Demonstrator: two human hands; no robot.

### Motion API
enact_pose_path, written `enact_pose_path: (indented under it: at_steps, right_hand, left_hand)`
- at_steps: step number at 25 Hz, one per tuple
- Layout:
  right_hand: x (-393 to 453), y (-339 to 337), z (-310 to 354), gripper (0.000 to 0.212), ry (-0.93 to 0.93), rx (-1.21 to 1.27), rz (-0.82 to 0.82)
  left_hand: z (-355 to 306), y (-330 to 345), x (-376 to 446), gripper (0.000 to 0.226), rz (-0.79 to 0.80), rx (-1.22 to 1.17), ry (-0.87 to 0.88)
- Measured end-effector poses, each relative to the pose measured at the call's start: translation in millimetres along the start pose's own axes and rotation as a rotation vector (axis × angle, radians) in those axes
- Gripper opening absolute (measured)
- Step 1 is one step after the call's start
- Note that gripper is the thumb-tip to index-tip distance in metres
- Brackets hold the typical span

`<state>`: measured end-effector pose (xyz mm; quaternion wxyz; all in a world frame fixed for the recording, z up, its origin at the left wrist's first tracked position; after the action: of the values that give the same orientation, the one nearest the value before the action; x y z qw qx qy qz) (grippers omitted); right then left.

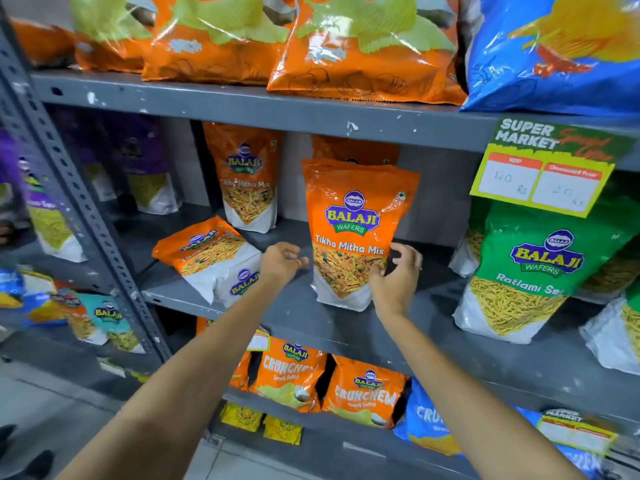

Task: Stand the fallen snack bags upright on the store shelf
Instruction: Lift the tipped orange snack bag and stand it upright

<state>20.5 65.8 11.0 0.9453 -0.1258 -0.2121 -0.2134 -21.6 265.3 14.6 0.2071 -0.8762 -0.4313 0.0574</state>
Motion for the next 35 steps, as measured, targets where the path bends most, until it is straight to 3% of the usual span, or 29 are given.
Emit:
enact_pose_path:
  at_steps: [4, 9, 12, 14, 17, 19, 21, 24, 26, 29, 32, 35]
  right_hand:
    - [-18, 0, 20, 0.019, -0.109, -0.004, 0.113]
    - [-51, 28, 49, 0.015, -0.192, 0.032, 0.278]
    - [-70, 62, 67, 0.018, -0.226, 0.061, 0.376]
    - [-79, 95, 76, 0.018, -0.220, 0.053, 0.418]
    - [-85, 142, 74, 0.017, -0.140, 0.001, 0.464]
    - [-88, 174, 68, 0.021, -0.064, -0.038, 0.513]
    - [-87, 199, 60, 0.034, 0.053, -0.134, 0.587]
    - [-82, 224, 47, 0.047, 0.249, -0.298, 0.701]
    - [-85, 228, 43, 0.059, 0.438, -0.263, 0.781]
    - [-94, 227, 41, 0.053, 0.640, -0.176, 0.827]
    - [-97, 220, 42, 0.033, 0.628, -0.118, 0.807]
    - [-103, 201, 39, 0.027, 0.613, -0.053, 0.787]
  left_hand:
    - [17, -50, -4, 0.010, -0.172, -0.006, -0.014]
    - [52, -108, 5, 0.019, -0.305, 0.095, -0.038]
    - [70, -136, 21, 0.012, -0.333, 0.123, -0.122]
    - [82, -149, 39, 0.026, -0.333, 0.173, -0.181]
    - [103, -151, 64, 0.028, -0.226, 0.237, -0.298]
    - [118, -149, 79, 0.053, -0.164, 0.048, -0.495]
    - [127, -143, 85, 0.073, -0.001, -0.222, -0.703]
    - [127, -134, 91, 0.088, 0.247, -0.348, -0.824]
    - [122, -129, 96, 0.085, 0.290, -0.343, -0.840]
    - [118, -128, 99, 0.071, 0.322, -0.312, -0.817]
    - [116, -129, 91, 0.061, 0.231, -0.343, -0.740]
    - [112, -136, 74, 0.041, 0.139, -0.316, -0.592]
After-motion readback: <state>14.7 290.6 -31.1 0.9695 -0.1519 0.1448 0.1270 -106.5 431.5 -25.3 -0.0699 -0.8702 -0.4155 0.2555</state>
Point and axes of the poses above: each hand's wrist, its own x-axis towards the middle knuckle, its own y-axis out of the palm, z = x × y, the point moved 2 cm from there along x, towards the middle knuckle, and after that the axes turned 14 degrees about -z, right-handed, at the moved point
